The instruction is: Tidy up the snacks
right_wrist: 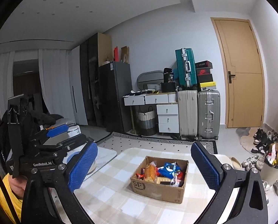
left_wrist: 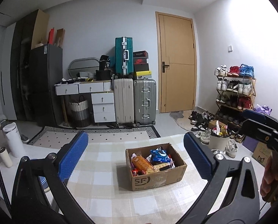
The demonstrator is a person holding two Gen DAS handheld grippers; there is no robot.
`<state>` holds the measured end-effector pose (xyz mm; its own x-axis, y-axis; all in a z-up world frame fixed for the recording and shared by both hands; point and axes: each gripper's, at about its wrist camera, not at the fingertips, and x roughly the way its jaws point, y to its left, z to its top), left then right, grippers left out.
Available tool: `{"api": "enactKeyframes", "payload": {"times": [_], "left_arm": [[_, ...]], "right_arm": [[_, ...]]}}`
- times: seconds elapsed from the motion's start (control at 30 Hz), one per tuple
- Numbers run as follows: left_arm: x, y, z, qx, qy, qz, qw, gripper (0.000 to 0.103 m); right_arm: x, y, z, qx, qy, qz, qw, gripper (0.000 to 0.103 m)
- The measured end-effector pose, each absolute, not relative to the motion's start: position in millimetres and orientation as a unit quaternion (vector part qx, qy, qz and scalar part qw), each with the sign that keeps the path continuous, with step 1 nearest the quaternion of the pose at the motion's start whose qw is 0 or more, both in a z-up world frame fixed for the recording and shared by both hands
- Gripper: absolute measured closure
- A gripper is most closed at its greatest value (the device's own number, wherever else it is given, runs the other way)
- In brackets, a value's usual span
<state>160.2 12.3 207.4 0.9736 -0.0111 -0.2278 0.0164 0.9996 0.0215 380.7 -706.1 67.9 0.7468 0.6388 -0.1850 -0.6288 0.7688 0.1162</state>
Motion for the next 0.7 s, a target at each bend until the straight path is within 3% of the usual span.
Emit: {"api": "enactKeyframes", "payload": {"times": [0.27,0.7], "left_arm": [[146.5,33.3,167.8,-0.008,0.112,0.009,0.994,0.001],[225.0,34.6,3.0,-0.002,0.150,0.029,0.988,0.001]], "right_arm": [[366.8,-728.4,28.3,0.015,0.082,0.306,0.948,0.001],[395.2,-726.0,-99.6,0.002,0.094,0.250,0.964,0.001]]}}
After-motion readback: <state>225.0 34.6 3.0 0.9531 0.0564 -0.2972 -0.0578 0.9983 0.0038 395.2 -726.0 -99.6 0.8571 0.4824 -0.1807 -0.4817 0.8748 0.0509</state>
